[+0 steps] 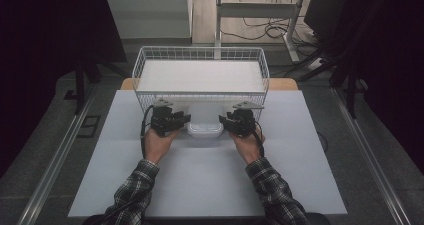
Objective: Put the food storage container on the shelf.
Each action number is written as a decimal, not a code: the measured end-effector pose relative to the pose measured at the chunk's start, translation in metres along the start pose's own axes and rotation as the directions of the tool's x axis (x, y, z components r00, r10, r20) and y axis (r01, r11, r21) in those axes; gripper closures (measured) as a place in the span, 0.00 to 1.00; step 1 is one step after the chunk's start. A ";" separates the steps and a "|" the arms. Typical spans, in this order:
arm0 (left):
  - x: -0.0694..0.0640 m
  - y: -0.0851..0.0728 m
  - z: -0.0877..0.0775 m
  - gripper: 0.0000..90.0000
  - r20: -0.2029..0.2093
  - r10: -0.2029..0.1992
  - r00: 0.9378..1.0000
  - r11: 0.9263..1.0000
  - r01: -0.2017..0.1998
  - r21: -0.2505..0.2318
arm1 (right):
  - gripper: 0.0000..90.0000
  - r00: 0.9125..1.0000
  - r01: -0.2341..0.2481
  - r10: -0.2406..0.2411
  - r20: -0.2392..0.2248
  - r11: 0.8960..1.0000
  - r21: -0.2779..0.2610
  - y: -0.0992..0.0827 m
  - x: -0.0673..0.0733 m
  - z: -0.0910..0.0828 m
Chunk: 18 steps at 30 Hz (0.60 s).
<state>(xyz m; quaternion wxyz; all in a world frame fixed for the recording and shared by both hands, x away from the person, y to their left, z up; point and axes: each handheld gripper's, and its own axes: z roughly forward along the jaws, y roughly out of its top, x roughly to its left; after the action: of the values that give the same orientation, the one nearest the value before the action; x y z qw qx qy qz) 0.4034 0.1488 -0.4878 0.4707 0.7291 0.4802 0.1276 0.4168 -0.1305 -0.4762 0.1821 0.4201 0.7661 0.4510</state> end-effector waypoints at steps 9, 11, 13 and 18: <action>0.004 0.002 -0.001 0.63 -0.023 -0.028 0.999 0.999 0.027 -0.045 | 0.70 1.000 0.006 -0.007 -0.023 1.000 -0.019 0.003 -0.001 -0.009; 0.003 0.002 -0.005 0.62 -0.026 -0.023 0.999 0.999 0.021 -0.046 | 0.71 0.999 0.018 -0.018 -0.036 1.000 -0.015 0.003 0.000 -0.013; 0.003 0.002 -0.007 0.60 -0.023 -0.023 0.999 0.999 0.022 -0.045 | 0.74 0.998 0.022 -0.022 -0.050 1.000 -0.012 0.002 0.001 -0.017; 0.000 -0.005 -0.018 0.46 0.004 -0.006 1.000 0.999 0.006 -0.041 | 0.84 0.996 0.037 -0.037 -0.086 0.999 -0.009 0.000 0.003 -0.028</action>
<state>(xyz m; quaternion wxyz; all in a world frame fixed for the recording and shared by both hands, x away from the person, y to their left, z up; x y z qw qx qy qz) 0.3889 0.1592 -0.4823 0.4870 0.7181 0.4786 0.1347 0.3965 -0.1427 -0.4609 0.1588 0.3853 0.7791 0.4682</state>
